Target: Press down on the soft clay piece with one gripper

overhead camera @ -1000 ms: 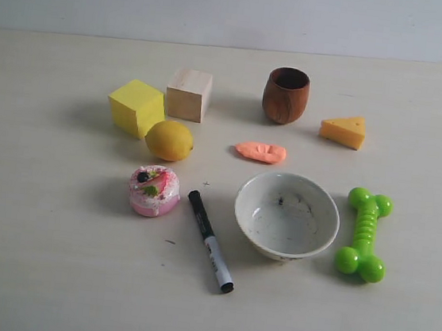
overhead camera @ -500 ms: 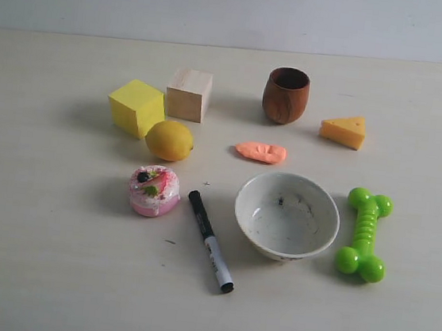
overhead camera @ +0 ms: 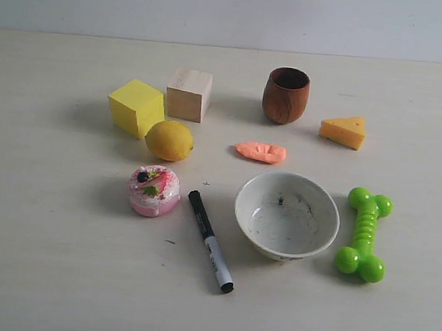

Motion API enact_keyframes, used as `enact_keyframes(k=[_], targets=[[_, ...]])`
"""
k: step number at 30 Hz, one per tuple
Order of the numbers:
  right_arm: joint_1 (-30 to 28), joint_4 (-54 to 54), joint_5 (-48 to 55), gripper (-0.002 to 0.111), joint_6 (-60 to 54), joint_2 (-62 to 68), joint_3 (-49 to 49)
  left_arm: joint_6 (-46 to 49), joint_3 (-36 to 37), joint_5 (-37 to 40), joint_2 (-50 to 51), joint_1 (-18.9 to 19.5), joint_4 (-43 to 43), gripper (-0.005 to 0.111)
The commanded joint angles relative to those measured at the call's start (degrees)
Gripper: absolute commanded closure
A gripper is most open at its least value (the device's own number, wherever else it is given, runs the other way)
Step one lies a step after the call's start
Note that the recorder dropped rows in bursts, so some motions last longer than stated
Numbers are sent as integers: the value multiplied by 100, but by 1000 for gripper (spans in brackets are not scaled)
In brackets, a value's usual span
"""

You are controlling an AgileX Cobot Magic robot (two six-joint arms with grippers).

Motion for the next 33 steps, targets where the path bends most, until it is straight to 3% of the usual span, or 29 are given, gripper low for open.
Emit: enact_keyframes(k=[1, 33], targets=[[8, 11, 173, 108, -265, -41, 26, -13, -4, -43, -35, -32, 0, 107], [8, 11, 518, 108, -236, -41, 26, -13, -4, -43, -35, -32, 0, 107]])
